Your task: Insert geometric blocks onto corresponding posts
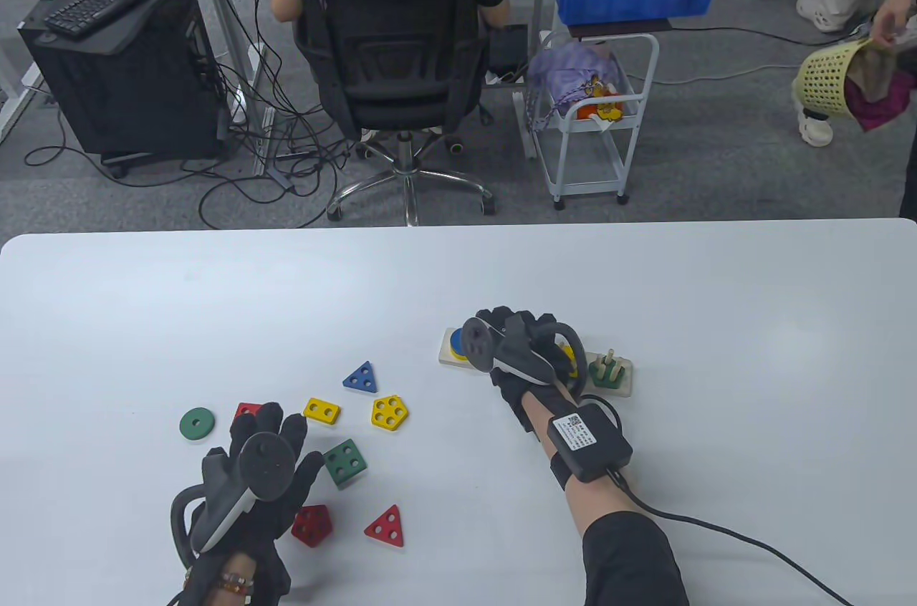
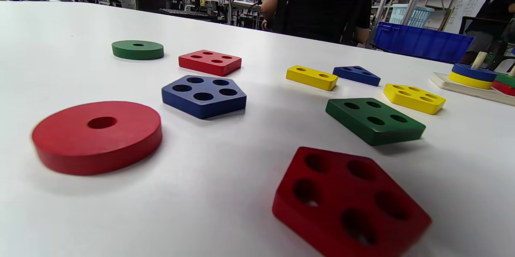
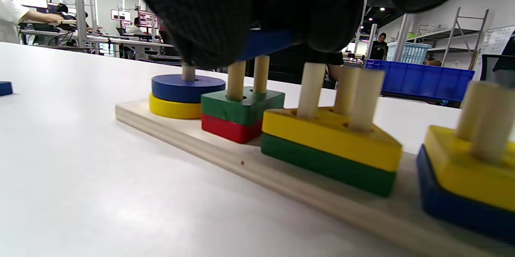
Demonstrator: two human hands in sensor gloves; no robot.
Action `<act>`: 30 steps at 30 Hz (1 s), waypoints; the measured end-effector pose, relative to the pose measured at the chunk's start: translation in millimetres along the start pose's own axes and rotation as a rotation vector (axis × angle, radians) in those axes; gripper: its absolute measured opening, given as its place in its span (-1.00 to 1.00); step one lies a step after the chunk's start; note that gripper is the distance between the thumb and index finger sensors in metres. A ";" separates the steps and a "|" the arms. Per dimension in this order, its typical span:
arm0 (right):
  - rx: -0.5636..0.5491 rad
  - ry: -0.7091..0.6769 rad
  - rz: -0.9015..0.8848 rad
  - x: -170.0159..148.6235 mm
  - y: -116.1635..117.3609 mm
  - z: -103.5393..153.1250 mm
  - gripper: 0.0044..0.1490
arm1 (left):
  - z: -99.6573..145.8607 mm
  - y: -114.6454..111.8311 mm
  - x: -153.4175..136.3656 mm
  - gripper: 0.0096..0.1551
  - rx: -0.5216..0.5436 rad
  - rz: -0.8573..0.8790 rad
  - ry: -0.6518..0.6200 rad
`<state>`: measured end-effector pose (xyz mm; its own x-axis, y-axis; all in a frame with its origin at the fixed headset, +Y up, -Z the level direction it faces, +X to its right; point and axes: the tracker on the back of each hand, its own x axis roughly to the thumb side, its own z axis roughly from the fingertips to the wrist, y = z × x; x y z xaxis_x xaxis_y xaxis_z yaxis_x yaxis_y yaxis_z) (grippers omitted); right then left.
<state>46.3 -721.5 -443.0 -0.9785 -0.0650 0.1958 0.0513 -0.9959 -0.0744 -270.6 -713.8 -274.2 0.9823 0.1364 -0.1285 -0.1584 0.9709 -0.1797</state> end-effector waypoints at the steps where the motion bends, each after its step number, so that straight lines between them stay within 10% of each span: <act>1: 0.010 0.003 0.003 -0.7 1.2 -0.6 -0.20 | 0.0 0.1 0.0 -0.16 -0.001 0.001 0.000; 13: 0.014 -0.061 -0.033 -11.3 -3.3 37.4 -0.14 | 2.4 2.8 5.6 -0.16 0.010 0.002 -0.028; 30: 0.086 -0.050 -0.267 -45.2 -7.6 193.3 -0.15 | 32.8 1.0 52.5 -0.13 0.073 -0.075 -0.292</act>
<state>128.7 -723.1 -262.3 -0.9488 0.1992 0.2451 -0.1879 -0.9798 0.0690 -215.9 -699.2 -249.2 0.9800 0.1044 0.1696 -0.0871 0.9905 -0.1063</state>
